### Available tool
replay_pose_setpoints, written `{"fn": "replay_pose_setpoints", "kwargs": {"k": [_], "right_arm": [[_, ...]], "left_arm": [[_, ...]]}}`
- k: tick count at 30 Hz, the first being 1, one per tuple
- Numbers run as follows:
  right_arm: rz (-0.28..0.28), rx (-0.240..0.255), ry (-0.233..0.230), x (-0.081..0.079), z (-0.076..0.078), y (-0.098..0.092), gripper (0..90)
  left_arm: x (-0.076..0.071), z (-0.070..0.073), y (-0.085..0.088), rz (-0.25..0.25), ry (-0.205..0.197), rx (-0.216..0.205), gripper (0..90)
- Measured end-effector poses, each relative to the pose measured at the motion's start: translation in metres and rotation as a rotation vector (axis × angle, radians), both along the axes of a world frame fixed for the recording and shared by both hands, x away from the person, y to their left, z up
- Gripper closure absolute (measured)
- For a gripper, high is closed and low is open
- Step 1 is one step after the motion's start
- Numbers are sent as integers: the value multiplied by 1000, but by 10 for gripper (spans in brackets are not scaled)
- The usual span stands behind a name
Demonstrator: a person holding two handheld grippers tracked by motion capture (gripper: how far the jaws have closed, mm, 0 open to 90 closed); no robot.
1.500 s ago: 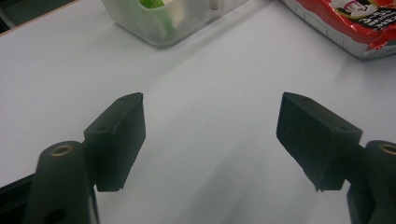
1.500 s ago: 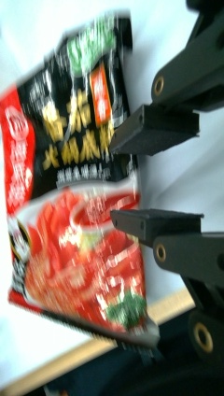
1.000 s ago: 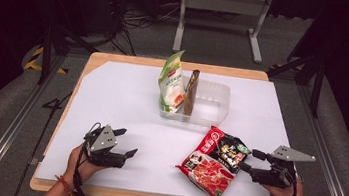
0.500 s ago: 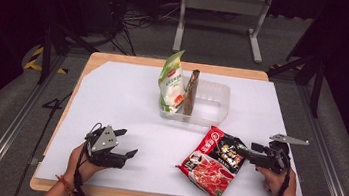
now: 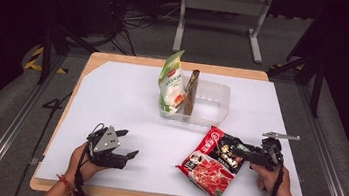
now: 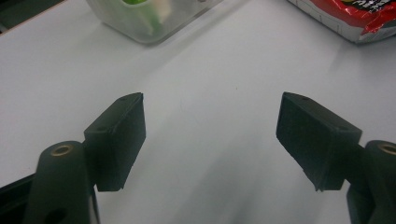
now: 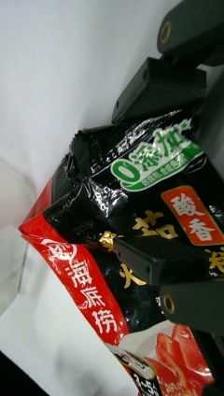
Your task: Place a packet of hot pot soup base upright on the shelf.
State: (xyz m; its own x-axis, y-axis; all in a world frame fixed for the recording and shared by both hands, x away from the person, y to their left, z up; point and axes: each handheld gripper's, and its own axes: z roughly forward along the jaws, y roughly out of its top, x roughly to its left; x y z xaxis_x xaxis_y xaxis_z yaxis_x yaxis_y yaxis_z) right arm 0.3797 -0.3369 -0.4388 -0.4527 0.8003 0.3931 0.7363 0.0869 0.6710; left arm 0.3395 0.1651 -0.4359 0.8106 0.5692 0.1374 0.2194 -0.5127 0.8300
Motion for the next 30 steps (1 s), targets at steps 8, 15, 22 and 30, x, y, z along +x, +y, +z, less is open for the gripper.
{"fn": "replay_pose_setpoints", "kwargs": {"k": [8, 15, 22, 30], "right_arm": [[-25, 30, 25, 4, -1, 1, 445], [-43, 28, 19, 2, -3, 1, 622], [-29, 71, -14, -1, -1, -3, 771], [21, 115, -82, -8, 3, -7, 847]], "left_arm": [[1, -1, 0, -3, 3, 7, 248], [0, -1, -1, -1, -7, 23, 245], [0, 0, 1, 11, -20, 29, 254], [1, 1, 1, 8, -23, 25, 254]]}}
